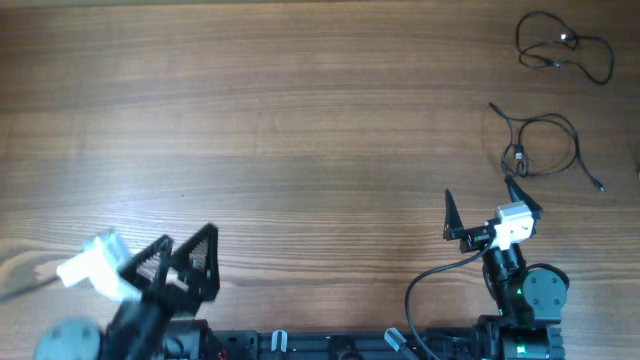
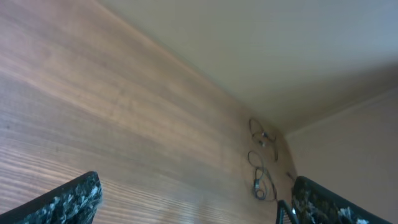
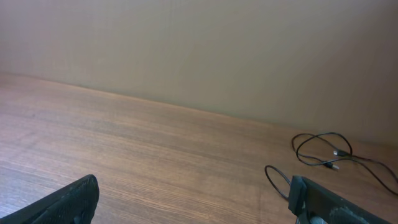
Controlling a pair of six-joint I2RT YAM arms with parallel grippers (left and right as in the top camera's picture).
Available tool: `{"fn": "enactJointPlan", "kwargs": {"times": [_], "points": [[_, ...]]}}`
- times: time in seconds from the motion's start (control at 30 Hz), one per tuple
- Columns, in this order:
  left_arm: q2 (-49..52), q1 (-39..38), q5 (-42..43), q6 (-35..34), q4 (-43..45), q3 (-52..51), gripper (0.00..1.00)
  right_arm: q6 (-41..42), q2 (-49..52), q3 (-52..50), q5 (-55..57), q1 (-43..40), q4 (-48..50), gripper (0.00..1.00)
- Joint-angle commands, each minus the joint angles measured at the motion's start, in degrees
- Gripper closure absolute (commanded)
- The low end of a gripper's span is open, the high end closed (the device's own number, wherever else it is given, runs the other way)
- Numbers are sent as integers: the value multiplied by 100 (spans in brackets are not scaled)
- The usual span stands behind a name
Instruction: Untangle cables
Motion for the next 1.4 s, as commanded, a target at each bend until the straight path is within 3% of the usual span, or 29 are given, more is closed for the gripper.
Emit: {"fn": "enactJointPlan", "kwargs": {"times": [0.0,0.13,0.37,0.47,0.53,0.57,0.67,0.77,0.97,1.03,1.2,1.37], "points": [[-949,177,7,131,4,13,0,-52,-63,-9,96,33,7,0],[-1639,177,9,131,-55,13,0,-50,-63,-9,96,33,7,0],[-1661,175,9,103,-1633,50,0,-50,-63,-9,96,33,7,0],[-1661,177,-479,-31,-944,13,0,-50,-63,-9,96,33,7,0],[-1661,177,-1825,-39,-560,-321,0,-50,-63,-9,96,33,7,0],[-1661,177,-1934,-39,-356,-514,0,-50,-63,-9,96,33,7,0],[-1661,175,-1825,-107,1005,-1665,0,-50,-63,-9,96,33,9,0],[-1661,175,-1799,-610,2164,-2625,0,-50,-63,-9,96,33,7,0],[-1661,175,-1794,-461,4513,-4760,0,-50,-63,-9,96,33,7,0],[-1661,175,-1746,-11,5073,-5176,0,-50,-63,-9,96,33,7,0],[-1650,175,-1731,938,5425,-5602,0,-52,-63,-9,96,33,7,0],[-1650,175,-1735,1032,5464,-5606,0,-50,-63,-9,96,33,7,0]]}}
